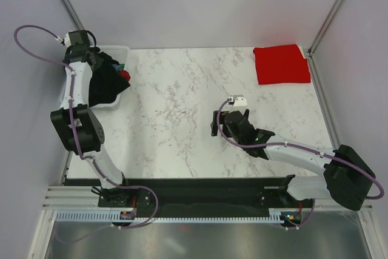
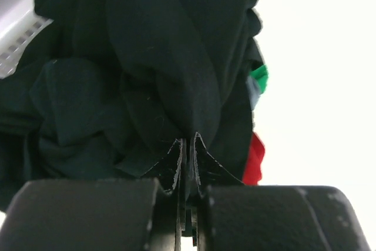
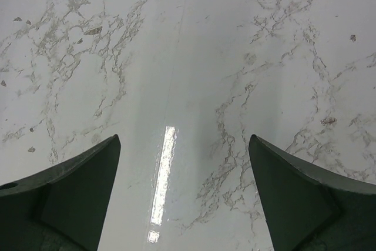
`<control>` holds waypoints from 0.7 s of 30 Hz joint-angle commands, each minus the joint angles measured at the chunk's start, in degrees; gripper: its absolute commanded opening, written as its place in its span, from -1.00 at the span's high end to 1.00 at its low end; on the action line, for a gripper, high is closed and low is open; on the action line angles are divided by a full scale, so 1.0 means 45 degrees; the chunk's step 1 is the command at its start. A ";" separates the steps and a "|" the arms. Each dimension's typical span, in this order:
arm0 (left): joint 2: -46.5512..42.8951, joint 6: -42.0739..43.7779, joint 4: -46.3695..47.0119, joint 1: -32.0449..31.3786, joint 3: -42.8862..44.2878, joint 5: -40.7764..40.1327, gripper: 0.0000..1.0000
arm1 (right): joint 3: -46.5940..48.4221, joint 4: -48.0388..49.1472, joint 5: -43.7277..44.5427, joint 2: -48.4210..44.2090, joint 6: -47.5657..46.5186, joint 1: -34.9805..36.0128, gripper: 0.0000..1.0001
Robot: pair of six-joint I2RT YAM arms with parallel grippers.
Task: Fold and stack the t-shirts
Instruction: Grab the tshirt from the pile, then move the tshirt to the center of the board
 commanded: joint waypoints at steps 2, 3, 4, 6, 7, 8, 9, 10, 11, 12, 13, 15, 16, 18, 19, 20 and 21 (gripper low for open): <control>0.0079 0.0088 0.0059 -0.0006 0.1218 0.0474 0.96 | -0.0032 0.0521 -0.0173 -0.0157 0.0148 -0.0063 -0.96; 0.0020 0.0048 0.0040 -0.0006 0.1335 0.0726 0.96 | -0.0032 0.0521 -0.0173 -0.0156 0.0148 -0.0082 -0.96; -0.0077 -0.0049 -0.0038 -0.0064 0.1742 0.0883 0.96 | -0.0032 0.0540 -0.0173 -0.0156 0.0168 -0.0082 -0.96; -0.0466 -0.0244 -0.0213 -0.0432 0.2349 0.1293 0.96 | 0.0007 0.0580 -0.0192 -0.0039 0.0148 -0.0121 -0.96; -0.0623 -0.0400 -0.0369 -0.0648 0.3164 0.1372 0.96 | 0.0027 0.0580 -0.0212 0.0000 0.0187 -0.0102 -0.96; -0.0818 -0.0459 -0.0583 -0.0979 0.3617 0.1469 0.96 | 0.0066 0.0580 -0.0193 0.0058 0.0168 -0.0102 -0.96; -0.1245 -0.0537 -0.0663 -0.1678 0.4086 0.1509 0.96 | 0.0066 0.0580 -0.0212 0.0039 0.0187 -0.0140 -0.96; -0.1501 -0.0731 -0.0683 -0.2091 0.5018 0.1548 0.96 | 0.0047 0.0560 -0.0173 0.0039 0.0188 -0.0121 -0.96; -0.1755 -0.0811 -0.0683 -0.2502 0.5550 0.1607 0.96 | 0.0008 0.0541 -0.0154 -0.0058 0.0226 -0.0140 -0.96; -0.1932 -0.0850 -0.0683 -0.3550 0.6097 0.1530 0.96 | -0.0051 0.0560 -0.0115 -0.0155 0.0246 -0.0160 -0.96; -0.2397 -0.0928 -0.0683 -0.4063 0.7088 0.1355 0.96 | -0.0109 0.0560 -0.0037 -0.0272 0.0304 -0.0160 -0.96; -0.2868 -0.1123 -0.0296 -0.5330 0.7701 0.1197 0.96 | -0.0440 0.0657 0.0139 -0.0818 0.0402 -0.0180 -0.96; -0.3296 -0.1298 -0.0099 -0.5666 0.7858 0.1313 0.96 | -0.0577 0.0716 0.0198 -0.1072 0.0518 -0.0218 -0.96; -0.3748 -0.1649 0.0020 -0.6368 0.7763 0.1549 0.96 | -0.1123 0.0891 0.0471 -0.1930 0.0636 -0.0199 -0.96; -0.4272 -0.1883 0.0040 -0.6644 0.7201 0.1452 0.96 | -0.1531 0.0950 0.0588 -0.2282 0.0733 -0.0199 -0.96; -0.4528 -0.1982 0.0059 -0.6956 0.6712 0.1277 0.96 | -0.1748 0.0989 0.0840 -0.3097 0.0812 -0.0219 -0.96; -0.4763 -0.2003 0.0117 -0.7539 0.5644 0.1159 0.96 | -0.1963 0.0912 0.0997 -0.3569 0.0871 -0.0219 -0.96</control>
